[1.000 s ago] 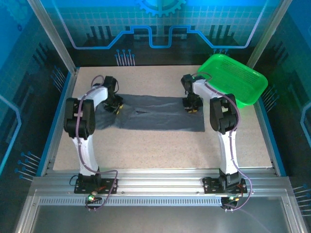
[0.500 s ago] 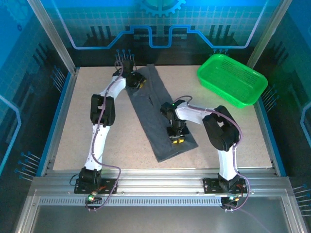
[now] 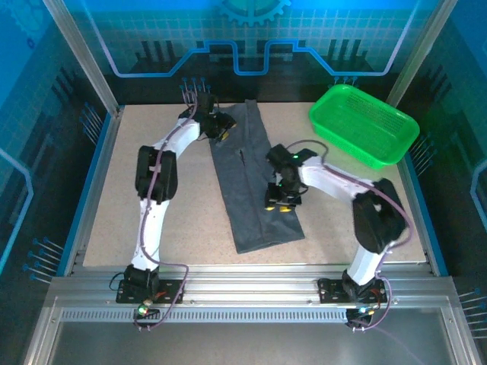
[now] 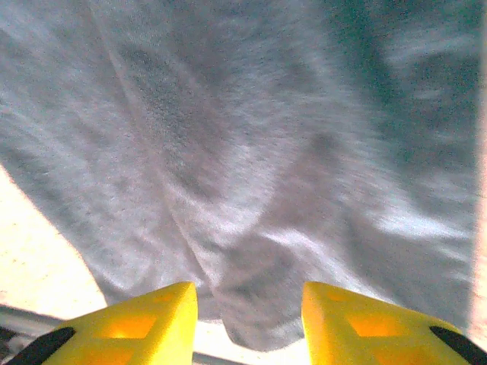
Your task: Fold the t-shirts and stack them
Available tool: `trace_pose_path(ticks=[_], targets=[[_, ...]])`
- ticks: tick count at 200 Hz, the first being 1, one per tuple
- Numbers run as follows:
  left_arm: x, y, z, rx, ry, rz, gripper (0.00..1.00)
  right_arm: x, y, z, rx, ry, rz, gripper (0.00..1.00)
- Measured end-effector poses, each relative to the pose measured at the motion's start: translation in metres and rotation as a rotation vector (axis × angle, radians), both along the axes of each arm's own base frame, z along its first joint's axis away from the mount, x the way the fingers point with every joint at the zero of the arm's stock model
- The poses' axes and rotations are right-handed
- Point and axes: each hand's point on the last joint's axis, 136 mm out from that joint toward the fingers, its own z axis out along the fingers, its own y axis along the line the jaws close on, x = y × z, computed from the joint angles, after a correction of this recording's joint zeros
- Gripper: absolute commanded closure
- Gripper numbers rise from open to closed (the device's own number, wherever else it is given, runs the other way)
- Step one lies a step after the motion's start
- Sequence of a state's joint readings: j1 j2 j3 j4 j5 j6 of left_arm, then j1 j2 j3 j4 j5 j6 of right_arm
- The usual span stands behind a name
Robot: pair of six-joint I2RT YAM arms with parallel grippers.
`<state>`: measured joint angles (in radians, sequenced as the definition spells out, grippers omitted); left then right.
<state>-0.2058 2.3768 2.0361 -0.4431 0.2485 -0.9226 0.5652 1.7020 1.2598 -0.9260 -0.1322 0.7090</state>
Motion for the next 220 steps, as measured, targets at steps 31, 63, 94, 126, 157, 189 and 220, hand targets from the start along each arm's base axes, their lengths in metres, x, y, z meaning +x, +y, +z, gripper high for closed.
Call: trace_pose_path(ticks=[31, 63, 94, 126, 157, 189, 220], targets=[[-0.097, -0.006, 0.055, 0.026, 0.012, -0.064, 0.54, -0.013, -0.057, 0.003, 0.003, -0.014, -0.104, 0.52], [-0.226, -0.014, 0.01, 0.01, 0.234, -0.171, 0.51, -0.048, -0.092, -0.034, -0.03, 0.125, -0.155, 0.49], [-0.339, -0.011, -0.059, 0.043, 0.573, -0.224, 0.46, -0.06, -0.082, -0.054, -0.027, 0.201, -0.101, 0.51], [-0.374, -0.021, -0.054, 0.031, 0.636, -0.26, 0.45, -0.059, -0.071, -0.065, -0.012, 0.213, -0.067, 0.59], [-0.388, -0.037, -0.055, -0.016, 0.652, -0.279, 0.45, -0.059, -0.069, -0.072, -0.029, 0.23, -0.056, 0.72], [-0.411, -0.043, -0.069, -0.049, 0.735, -0.258, 0.46, -0.062, -0.069, -0.072, -0.078, 0.22, -0.03, 0.81], [-0.413, -0.051, -0.073, -0.067, 0.769, -0.245, 0.47, -0.07, -0.052, -0.072, -0.079, 0.212, 0.014, 0.86]])
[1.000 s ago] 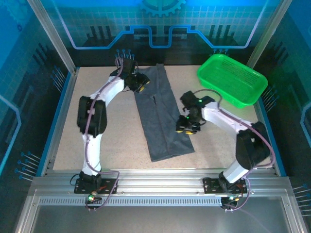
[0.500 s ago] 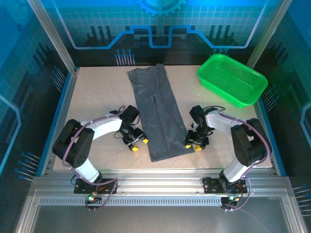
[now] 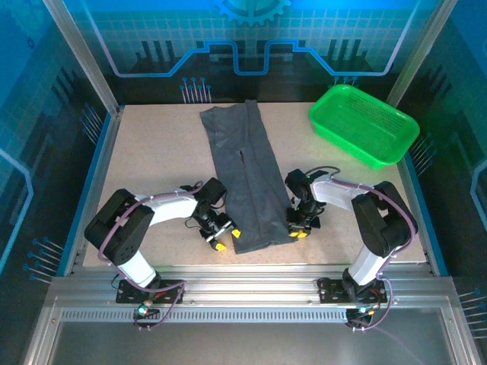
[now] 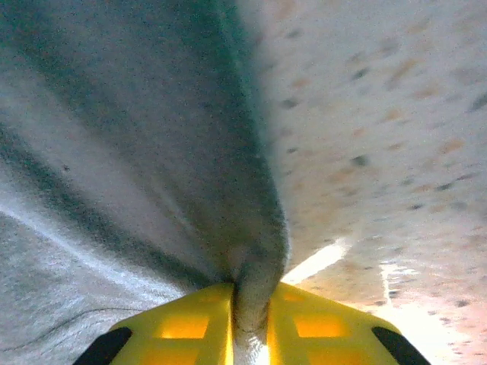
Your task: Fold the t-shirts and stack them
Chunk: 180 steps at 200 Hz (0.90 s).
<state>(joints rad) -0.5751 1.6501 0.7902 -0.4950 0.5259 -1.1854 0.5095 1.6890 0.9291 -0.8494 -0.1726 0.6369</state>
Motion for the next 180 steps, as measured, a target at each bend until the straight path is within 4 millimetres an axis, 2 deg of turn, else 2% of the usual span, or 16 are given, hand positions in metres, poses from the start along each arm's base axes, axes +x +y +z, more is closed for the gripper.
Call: trace_pose_path(ticks=[19, 35, 69, 107, 143, 180], targets=[[-0.001, -0.001, -0.002, 0.006, 0.029, 0.021, 0.5, -0.007, 0.018, 0.001, 0.046, 0.007, 0.023, 0.91], [-0.002, -0.002, -0.003, 0.016, 0.055, 0.03, 0.59, -0.011, 0.028, 0.003, 0.07, 0.014, 0.031, 0.94], [-0.007, 0.0, -0.006, 0.038, 0.086, 0.028, 1.0, -0.015, 0.035, 0.004, 0.087, 0.025, 0.033, 1.0], [-0.006, 0.005, -0.003, 0.011, 0.036, 0.025, 1.0, -0.018, 0.045, 0.012, 0.142, 0.048, 0.039, 1.0], [-0.016, 0.039, -0.001, 0.058, -0.014, 0.07, 1.0, -0.02, 0.072, 0.038, 0.266, 0.098, 0.059, 1.0], [-0.027, 0.05, 0.01, 0.059, -0.043, 0.095, 1.0, -0.031, 0.082, 0.055, 0.321, 0.171, 0.049, 1.0]])
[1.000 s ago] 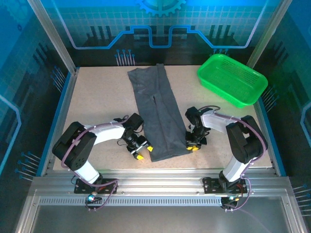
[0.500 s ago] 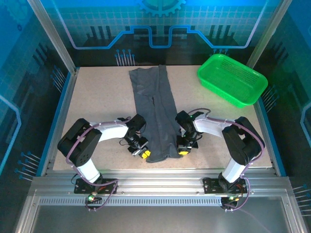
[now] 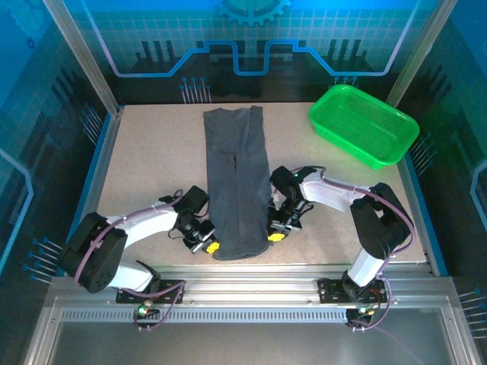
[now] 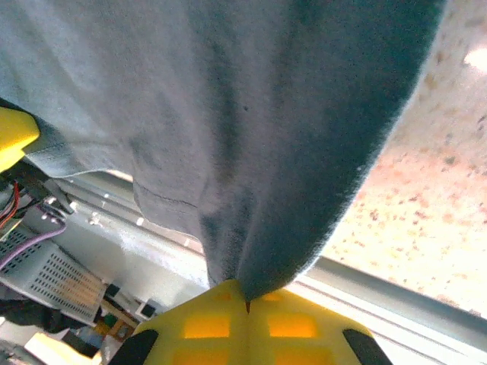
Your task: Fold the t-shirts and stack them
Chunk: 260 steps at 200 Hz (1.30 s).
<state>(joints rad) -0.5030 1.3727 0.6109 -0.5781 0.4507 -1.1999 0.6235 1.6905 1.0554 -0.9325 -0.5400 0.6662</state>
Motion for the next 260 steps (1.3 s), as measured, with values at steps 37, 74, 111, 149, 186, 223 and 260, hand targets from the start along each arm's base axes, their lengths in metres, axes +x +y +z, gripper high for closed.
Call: trace_pose_path(ticks=[37, 74, 111, 149, 186, 223, 260], targets=[[0.017, -0.002, 0.024, -0.013, -0.086, 0.043, 1.0, 0.005, 0.004, 0.019, 0.008, 0.006, -0.037, 1.0], [0.077, -0.002, 0.065, -0.048, -0.248, 0.147, 1.0, 0.053, 0.013, 0.049, 0.037, -0.097, -0.12, 1.0], [0.147, 0.008, 0.087, -0.074, -0.357, 0.285, 1.0, 0.133, 0.021, 0.072, 0.041, -0.214, -0.222, 1.0], [0.219, 0.019, 0.093, -0.073, -0.455, 0.37, 1.0, 0.216, 0.026, 0.07, 0.029, -0.309, -0.302, 1.0], [0.272, 0.032, 0.075, -0.059, -0.467, 0.427, 1.0, 0.275, 0.027, 0.049, -0.008, -0.354, -0.352, 1.0], [0.302, 0.043, 0.051, -0.039, -0.441, 0.457, 0.99, 0.308, 0.023, 0.018, -0.042, -0.348, -0.398, 1.0], [0.332, 0.046, 0.035, -0.049, -0.446, 0.463, 0.58, 0.331, 0.021, -0.006, -0.03, -0.327, -0.428, 0.55]])
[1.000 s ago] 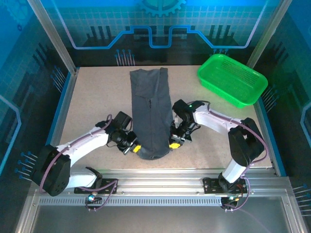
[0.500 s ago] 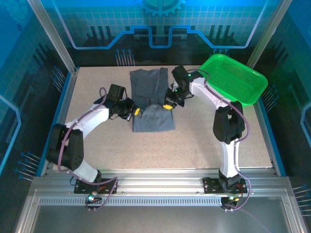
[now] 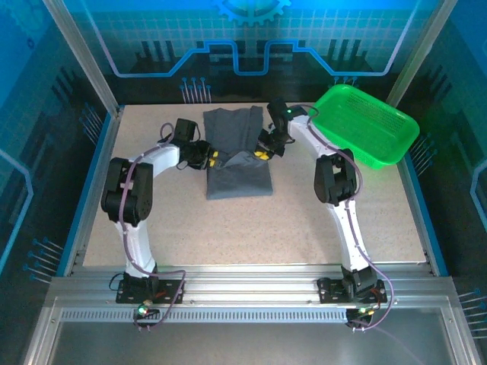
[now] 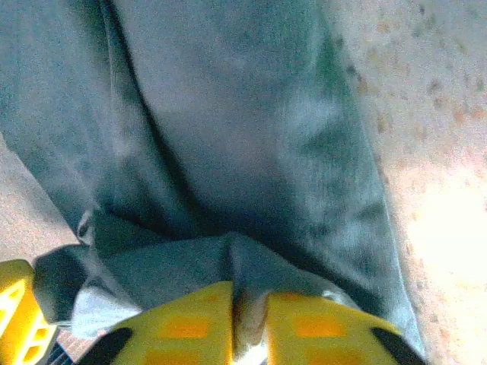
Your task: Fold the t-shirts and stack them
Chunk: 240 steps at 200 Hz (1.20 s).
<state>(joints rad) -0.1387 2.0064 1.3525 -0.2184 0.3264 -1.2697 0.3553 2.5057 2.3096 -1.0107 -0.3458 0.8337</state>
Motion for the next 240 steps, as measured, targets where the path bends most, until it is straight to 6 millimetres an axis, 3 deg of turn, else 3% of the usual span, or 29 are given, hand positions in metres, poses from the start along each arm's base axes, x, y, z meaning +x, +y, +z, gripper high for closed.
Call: trace_pose_path(ticks=[25, 41, 57, 69, 101, 119, 139, 174, 208, 230, 240], targets=[[0.011, 0.011, 0.002, 0.013, -0.02, 0.002, 0.5, 0.017, -0.005, -0.001, 0.022, -0.037, 0.008, 0.4], [0.012, 0.018, 0.01, 0.034, -0.043, -0.007, 0.5, 0.023, -0.016, 0.005, 0.027, -0.053, 0.002, 0.38], [0.001, 0.023, 0.022, 0.059, -0.057, -0.009, 0.51, 0.027, -0.031, 0.015, 0.026, -0.076, -0.008, 0.37], [-0.021, 0.025, 0.032, 0.071, -0.063, -0.014, 0.51, 0.021, -0.045, 0.022, 0.016, -0.08, -0.014, 0.37], [-0.089, 0.013, 0.04, 0.06, -0.053, -0.036, 0.5, -0.028, -0.07, 0.043, -0.005, -0.075, -0.015, 0.4], [-0.119, 0.002, 0.02, 0.049, 0.011, -0.053, 0.46, -0.063, -0.071, 0.045, 0.005, -0.055, -0.009, 0.4], [-0.137, -0.004, -0.005, 0.048, 0.091, -0.063, 0.46, -0.097, -0.064, 0.028, 0.026, -0.001, -0.007, 0.4], [-0.14, -0.005, -0.027, 0.051, 0.154, -0.053, 0.48, -0.136, -0.042, -0.013, 0.053, 0.121, -0.012, 0.41], [-0.132, -0.011, -0.036, 0.06, 0.171, -0.068, 0.62, -0.138, -0.028, -0.03, 0.07, 0.156, -0.02, 0.48], [-0.129, -0.015, -0.039, 0.071, 0.168, -0.079, 0.76, -0.138, -0.027, -0.036, 0.062, 0.191, -0.037, 0.6], [-0.129, -0.014, -0.04, 0.077, 0.171, -0.075, 0.82, -0.134, -0.025, -0.036, 0.065, 0.183, -0.036, 0.73]])
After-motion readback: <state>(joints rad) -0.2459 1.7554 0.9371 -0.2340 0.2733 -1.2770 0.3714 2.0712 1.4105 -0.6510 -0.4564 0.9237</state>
